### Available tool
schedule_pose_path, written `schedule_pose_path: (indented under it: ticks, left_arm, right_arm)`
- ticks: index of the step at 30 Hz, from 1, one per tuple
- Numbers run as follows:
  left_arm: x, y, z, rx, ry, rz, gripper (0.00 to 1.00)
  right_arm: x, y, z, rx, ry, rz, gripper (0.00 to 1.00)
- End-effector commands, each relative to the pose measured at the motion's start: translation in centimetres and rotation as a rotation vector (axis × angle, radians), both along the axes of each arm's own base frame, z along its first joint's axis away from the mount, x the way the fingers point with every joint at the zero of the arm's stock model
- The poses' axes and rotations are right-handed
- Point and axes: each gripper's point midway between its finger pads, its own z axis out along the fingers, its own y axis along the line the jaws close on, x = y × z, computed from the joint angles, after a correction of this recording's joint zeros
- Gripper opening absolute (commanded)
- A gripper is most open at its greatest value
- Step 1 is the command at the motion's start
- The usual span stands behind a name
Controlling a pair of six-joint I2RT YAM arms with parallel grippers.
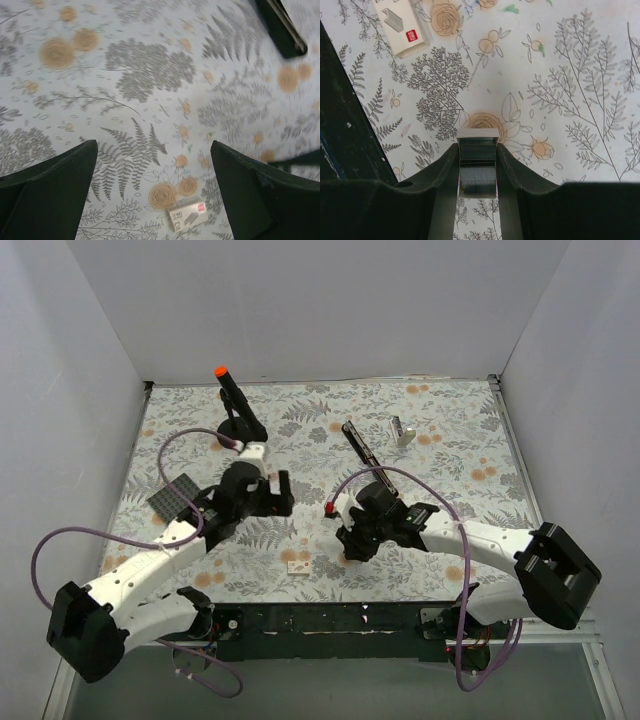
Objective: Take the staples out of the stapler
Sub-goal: Adjust the shell at the center of the board, then place the staple box at the center of the board.
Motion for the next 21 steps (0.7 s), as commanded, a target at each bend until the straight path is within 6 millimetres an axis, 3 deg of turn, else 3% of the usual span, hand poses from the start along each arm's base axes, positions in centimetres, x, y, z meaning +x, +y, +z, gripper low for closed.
schedule_pose_path:
  ticks: [1, 4, 9, 11, 12, 15, 21]
  left_arm:
    - [1.7, 5.3, 0.4, -0.322, 0.297, 0.388, 0.93]
    - [0.9, 6.6, -1.2, -0.416, 0.456, 0.466, 0.88]
    - [-1.7, 6.4, -4.9, -0.516, 0.663, 0.509, 0.76]
    - [-2.4, 5.9, -5.4, -0.550, 0.696, 0.505, 0.73]
    - [-2.8, 5.9, -5.9, -0.557, 0.711, 0.512, 0.67]
    - [-4.3, 5.6, -7.4, -0.578, 0.772, 0.519, 0.59]
    - [-5.5, 5.6, -8.5, -0.590, 0.809, 0.553, 0.57]
  right_arm:
    - [-0.6, 2.6, 1.7, 0.017, -0.114, 0.186, 0.16]
    - [-1.8, 3.6, 1.7, 0.018, -0.185, 0.311, 0.17]
    - [-2.0, 5.4, 1.7, 0.013, -0.222, 0.395, 0.17]
    - [-2.0, 5.9, 1.1, -0.008, -0.203, 0.406, 0.18]
    - [-1.7, 6.6, 1.8, -0.003, -0.212, 0.413, 0.18]
    - [-2.3, 6.9, 0.3, -0.065, -0.185, 0.448, 0.18]
    - [-3.3, 8.0, -0.8, -0.097, -0.164, 0.482, 0.18]
